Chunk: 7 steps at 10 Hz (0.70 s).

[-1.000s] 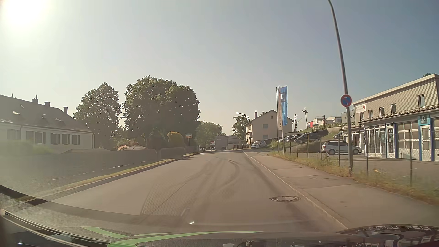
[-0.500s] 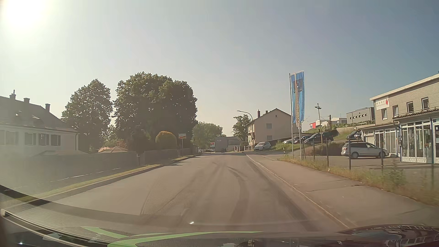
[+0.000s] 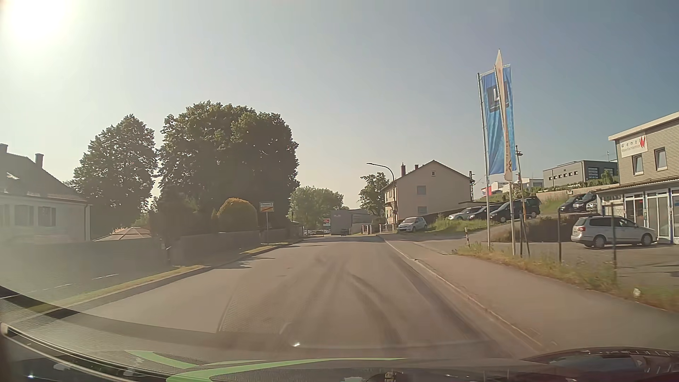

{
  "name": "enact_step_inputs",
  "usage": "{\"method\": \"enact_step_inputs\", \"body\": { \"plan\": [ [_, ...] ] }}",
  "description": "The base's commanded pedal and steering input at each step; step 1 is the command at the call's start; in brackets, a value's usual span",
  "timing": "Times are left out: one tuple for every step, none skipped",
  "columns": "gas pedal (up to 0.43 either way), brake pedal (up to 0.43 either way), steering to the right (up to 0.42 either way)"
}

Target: Follow the waypoints while adhering to traffic rules and regulations

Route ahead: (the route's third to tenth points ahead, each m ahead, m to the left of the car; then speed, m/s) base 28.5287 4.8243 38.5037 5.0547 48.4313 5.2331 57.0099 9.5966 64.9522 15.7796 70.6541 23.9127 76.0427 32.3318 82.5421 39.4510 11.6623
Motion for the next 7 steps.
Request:
{"method": "enact_step_inputs", "body": {
  "plan": [
    [0.000, 0.000, 0.000],
    [0.000, 0.000, 0.000],
    [0.000, 0.000, 0.000],
    [0.000, 0.000, 0.000],
    [0.008, 0.000, 0.000],
    [0.008, 0.000, 0.000],
    [0.008, 0.000, 0.000]
  ]
}}
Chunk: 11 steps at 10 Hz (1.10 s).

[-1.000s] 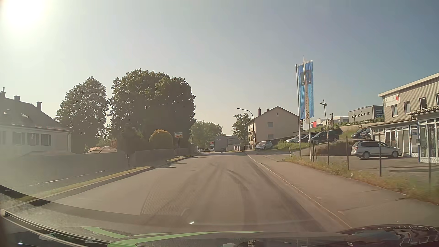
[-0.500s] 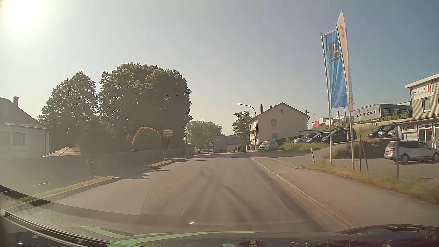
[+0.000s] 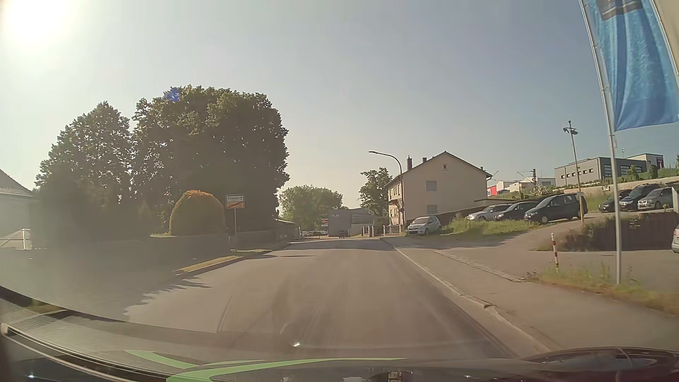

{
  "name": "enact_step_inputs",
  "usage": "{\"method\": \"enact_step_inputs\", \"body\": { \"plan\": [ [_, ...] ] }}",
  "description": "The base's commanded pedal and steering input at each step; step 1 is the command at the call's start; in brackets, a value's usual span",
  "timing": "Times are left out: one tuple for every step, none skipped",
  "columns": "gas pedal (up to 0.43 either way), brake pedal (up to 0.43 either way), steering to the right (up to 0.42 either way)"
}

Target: Follow the waypoints while adhering to traffic rules and regulations

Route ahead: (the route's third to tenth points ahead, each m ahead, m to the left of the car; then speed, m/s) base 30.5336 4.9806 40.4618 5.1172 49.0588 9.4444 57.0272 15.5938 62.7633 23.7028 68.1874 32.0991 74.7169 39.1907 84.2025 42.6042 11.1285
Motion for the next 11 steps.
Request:
{"method": "enact_step_inputs", "body": {
  "plan": [
    [0.008, 0.000, 0.000],
    [0.008, 0.000, 0.001],
    [0.008, 0.000, 0.001],
    [0.008, 0.000, 0.001],
    [0.008, 0.000, 0.001],
    [0.008, 0.000, 0.000],
    [0.008, 0.000, 0.000],
    [0.008, 0.000, 0.001],
    [0.008, 0.000, 0.000],
    [0.008, 0.000, 0.001],
    [0.008, 0.000, 0.000]
  ]
}}
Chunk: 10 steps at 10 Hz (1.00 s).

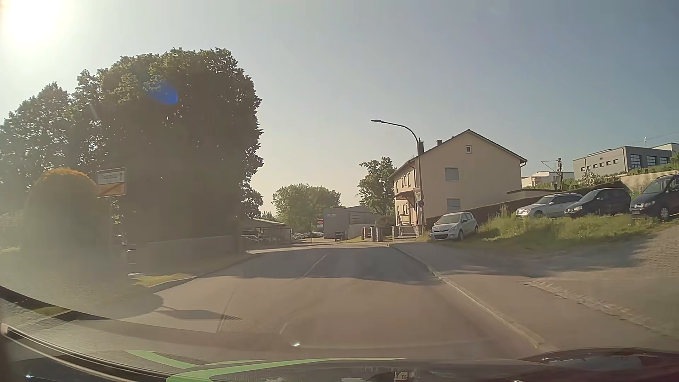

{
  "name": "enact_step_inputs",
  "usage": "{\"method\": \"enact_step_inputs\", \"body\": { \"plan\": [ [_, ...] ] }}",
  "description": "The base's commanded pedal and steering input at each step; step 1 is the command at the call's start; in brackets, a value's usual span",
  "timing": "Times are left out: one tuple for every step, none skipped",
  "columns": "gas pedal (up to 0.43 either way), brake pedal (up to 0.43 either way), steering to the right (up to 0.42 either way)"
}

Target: Follow the waypoints while adhering to traffic rules and regulations

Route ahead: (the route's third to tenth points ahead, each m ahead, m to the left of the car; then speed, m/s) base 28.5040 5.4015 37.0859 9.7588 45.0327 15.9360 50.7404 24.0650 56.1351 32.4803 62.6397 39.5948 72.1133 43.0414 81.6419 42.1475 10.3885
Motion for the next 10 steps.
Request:
{"method": "enact_step_inputs", "body": {
  "plan": [
    [0.008, 0.000, 0.001],
    [0.008, 0.000, 0.001],
    [0.008, 0.000, 0.000],
    [0.008, 0.000, 0.000],
    [0.008, 0.000, 0.000],
    [0.008, 0.000, 0.001],
    [0.008, 0.000, 0.001],
    [0.008, 0.000, 0.001],
    [0.008, 0.000, 0.001],
    [0.008, 0.000, 0.000]
  ]
}}
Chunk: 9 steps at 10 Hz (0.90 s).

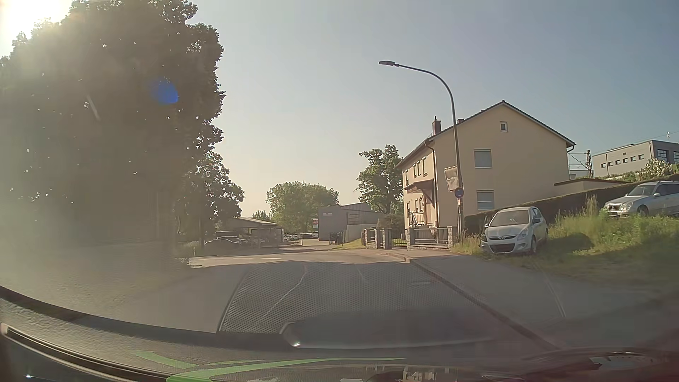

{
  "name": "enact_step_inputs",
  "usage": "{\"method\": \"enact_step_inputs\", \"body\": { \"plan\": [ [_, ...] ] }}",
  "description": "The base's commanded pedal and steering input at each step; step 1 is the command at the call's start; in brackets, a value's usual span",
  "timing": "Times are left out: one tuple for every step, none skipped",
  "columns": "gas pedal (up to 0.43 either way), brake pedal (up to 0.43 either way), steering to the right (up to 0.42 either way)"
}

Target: Follow the waypoints while adhering to traffic rules and regulations

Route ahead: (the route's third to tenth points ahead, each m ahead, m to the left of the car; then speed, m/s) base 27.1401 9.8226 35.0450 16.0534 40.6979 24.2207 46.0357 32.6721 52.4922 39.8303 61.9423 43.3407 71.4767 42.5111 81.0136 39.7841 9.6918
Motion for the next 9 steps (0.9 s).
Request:
{"method": "enact_step_inputs", "body": {
  "plan": [
    [0.008, 0.000, 0.001],
    [0.008, 0.000, 0.001],
    [0.008, 0.000, 0.001],
    [0.008, 0.000, 0.000],
    [0.008, 0.000, -0.003],
    [0.008, 0.000, -0.014],
    [0.008, 0.000, -0.019],
    [0.008, 0.000, -0.023],
    [0.008, 0.000, -0.033]
  ]
}}
